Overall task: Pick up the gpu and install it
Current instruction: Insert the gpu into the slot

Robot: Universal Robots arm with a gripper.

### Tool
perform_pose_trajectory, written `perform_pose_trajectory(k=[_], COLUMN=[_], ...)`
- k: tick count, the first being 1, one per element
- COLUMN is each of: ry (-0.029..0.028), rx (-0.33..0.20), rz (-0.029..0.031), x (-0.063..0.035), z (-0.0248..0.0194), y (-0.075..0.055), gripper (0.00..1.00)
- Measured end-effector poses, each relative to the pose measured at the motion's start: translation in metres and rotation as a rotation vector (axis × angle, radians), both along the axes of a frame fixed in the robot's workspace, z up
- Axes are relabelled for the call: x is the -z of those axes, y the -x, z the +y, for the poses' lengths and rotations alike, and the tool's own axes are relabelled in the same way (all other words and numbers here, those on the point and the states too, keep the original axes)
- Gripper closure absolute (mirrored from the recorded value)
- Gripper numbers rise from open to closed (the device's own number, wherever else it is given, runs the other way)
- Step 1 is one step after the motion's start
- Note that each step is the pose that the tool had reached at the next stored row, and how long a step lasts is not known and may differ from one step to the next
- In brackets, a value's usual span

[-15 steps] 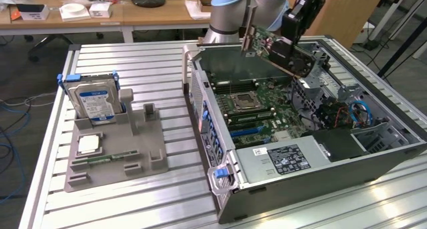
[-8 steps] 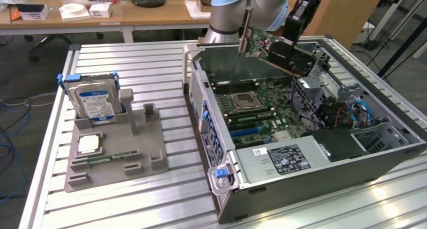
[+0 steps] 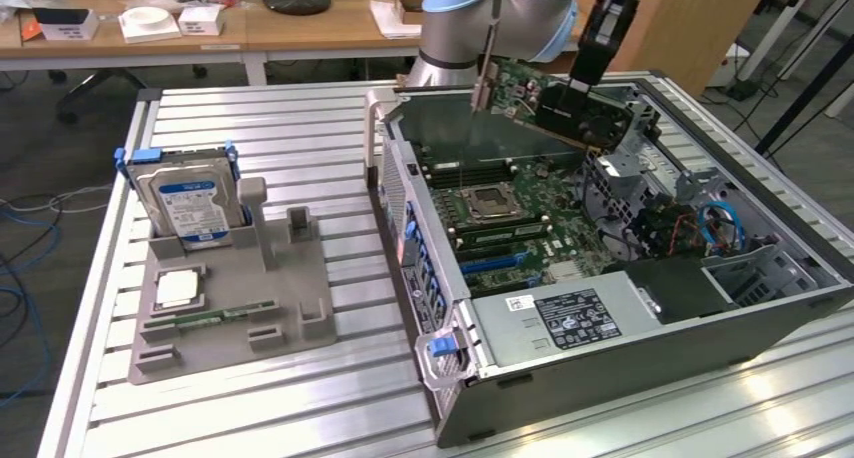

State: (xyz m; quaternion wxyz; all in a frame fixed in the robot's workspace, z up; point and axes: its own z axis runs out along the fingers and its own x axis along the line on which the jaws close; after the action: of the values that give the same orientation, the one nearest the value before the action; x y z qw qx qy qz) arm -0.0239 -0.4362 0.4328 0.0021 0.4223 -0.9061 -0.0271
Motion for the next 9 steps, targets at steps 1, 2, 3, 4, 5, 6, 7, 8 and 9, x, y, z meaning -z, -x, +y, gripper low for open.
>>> perform_pose_trajectory(k=[1, 2, 3, 4, 5, 6, 7, 8, 9], ry=[0.0000, 0.0000, 0.0000, 0.0000, 0.0000, 0.0000, 0.0000, 0.0000, 0.0000], rx=[-0.018, -0.035, -0.052, -0.069, -0.086, -0.104, -0.121, -0.138, -0.155], rz=[0.0000, 0.0000, 0.0000, 0.0000, 0.0000, 0.0000, 0.0000, -0.0001, -0.0001], x=[0.0000, 0.0001, 0.0001, 0.0002, 0.0002, 0.0003, 0.0003, 0.0003, 0.0003], z=[0.0000, 0.0000, 0.0000, 0.0000, 0.0000, 0.0000, 0.0000, 0.0000, 0.0000], y=[0.0000, 0.0000, 0.0000, 0.0000, 0.0000, 0.0000, 0.0000, 0.0000, 0.0000], gripper=[0.73, 0.73, 0.73, 0.73, 0.73, 0.73, 0.73, 0.73, 0.73])
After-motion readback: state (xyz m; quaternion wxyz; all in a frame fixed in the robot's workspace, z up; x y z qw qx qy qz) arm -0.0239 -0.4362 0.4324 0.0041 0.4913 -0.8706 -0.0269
